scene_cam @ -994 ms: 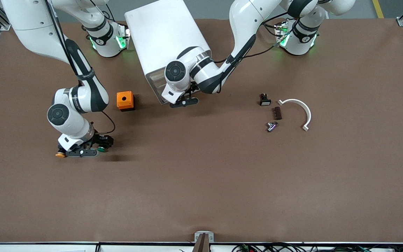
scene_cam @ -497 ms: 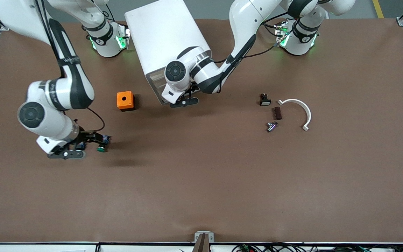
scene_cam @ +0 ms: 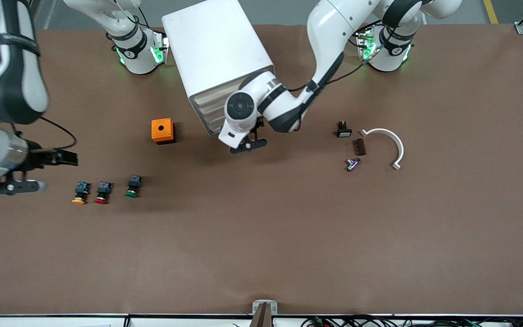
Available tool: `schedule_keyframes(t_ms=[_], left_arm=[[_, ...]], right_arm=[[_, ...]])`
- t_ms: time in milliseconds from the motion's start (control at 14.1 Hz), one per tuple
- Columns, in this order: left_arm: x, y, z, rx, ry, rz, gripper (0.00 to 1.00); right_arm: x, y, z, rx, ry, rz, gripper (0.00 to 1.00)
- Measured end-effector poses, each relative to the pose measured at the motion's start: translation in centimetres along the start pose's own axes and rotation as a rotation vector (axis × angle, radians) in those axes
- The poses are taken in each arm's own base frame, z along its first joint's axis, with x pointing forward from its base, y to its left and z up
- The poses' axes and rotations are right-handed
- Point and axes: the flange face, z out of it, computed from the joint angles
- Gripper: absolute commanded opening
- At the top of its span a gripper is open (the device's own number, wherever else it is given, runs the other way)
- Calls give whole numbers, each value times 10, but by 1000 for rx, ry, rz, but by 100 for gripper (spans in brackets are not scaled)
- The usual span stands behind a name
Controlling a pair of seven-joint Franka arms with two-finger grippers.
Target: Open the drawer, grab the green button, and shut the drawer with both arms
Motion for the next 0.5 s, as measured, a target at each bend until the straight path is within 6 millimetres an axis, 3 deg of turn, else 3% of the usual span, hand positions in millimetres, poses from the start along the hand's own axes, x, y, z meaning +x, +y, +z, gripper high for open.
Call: schedule_keyframes(t_ms=[213,355,497], left_arm=[[50,-21,-48,-64,24,-69,100],[78,-39,-91,-113,48,-113,100],[105,-66,-132,-127,54,-164,100]], right_arm=[[-33,31,-49,11,13,17,100],[-53,35,-74,10,38,26,100],[-60,30,-84,9,48,23,100]])
